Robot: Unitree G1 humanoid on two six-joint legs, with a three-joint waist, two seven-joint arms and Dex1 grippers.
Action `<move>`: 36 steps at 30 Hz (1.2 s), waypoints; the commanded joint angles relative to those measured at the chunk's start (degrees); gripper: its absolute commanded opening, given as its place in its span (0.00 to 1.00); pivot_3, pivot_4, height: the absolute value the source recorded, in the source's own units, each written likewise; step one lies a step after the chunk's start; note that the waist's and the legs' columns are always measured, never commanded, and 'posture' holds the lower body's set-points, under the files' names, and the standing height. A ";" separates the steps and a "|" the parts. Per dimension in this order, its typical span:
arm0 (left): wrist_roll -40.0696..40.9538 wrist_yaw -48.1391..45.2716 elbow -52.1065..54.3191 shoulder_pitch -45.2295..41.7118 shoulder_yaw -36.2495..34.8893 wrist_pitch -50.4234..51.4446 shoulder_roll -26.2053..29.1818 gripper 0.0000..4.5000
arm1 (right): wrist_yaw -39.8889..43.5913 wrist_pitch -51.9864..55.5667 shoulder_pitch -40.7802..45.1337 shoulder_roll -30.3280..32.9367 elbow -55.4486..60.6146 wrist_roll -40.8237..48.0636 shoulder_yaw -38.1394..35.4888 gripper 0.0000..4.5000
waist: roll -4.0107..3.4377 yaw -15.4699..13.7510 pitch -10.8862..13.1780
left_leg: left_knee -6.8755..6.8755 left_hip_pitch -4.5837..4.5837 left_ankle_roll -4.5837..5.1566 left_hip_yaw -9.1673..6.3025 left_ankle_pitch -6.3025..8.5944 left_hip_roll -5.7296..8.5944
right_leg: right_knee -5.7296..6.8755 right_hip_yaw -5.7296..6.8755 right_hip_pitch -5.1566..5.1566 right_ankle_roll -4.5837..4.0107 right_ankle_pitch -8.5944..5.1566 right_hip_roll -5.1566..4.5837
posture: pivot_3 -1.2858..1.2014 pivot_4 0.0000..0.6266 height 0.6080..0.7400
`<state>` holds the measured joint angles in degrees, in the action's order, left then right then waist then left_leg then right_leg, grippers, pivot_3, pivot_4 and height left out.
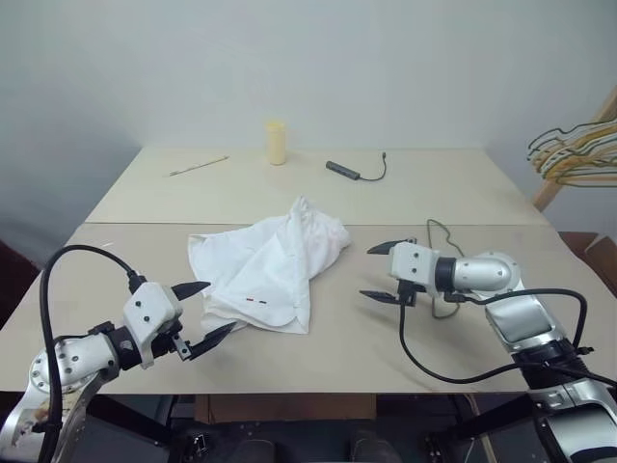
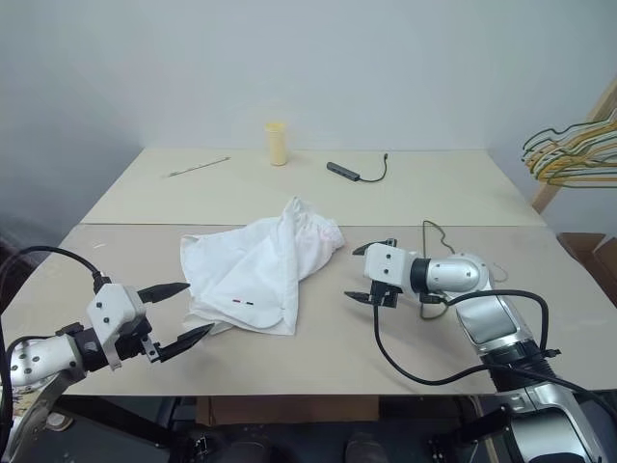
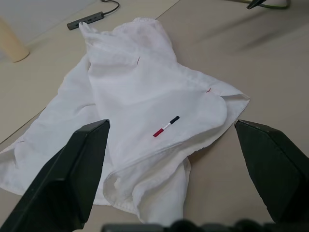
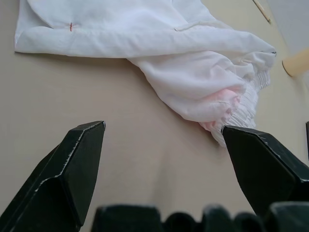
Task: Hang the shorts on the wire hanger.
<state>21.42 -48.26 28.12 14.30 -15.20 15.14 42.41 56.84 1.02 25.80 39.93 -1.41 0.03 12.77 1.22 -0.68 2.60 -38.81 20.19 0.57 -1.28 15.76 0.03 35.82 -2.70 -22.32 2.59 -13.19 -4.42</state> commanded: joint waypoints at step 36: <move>-11.34 15.75 1.73 -14.30 28.10 18.71 -10.90 1.00 | -7.30 5.18 -2.73 -0.58 7.21 -1.86 -2.83 0.99 | 0.03 1.34 -0.03 | -0.02 -0.01 -0.03 -0.03 0.01 0.03 | 0.03 -0.03 0.03 -0.02 0.01 0.02 | 0.50 0.00 1.00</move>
<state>12.80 -33.87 31.40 2.01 11.06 35.14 32.22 50.72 5.57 22.63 39.30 3.51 -1.92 12.32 1.25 0.66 2.58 -38.85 20.18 0.55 -1.31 15.77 0.07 35.85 -2.72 -22.27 2.57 -13.18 -4.39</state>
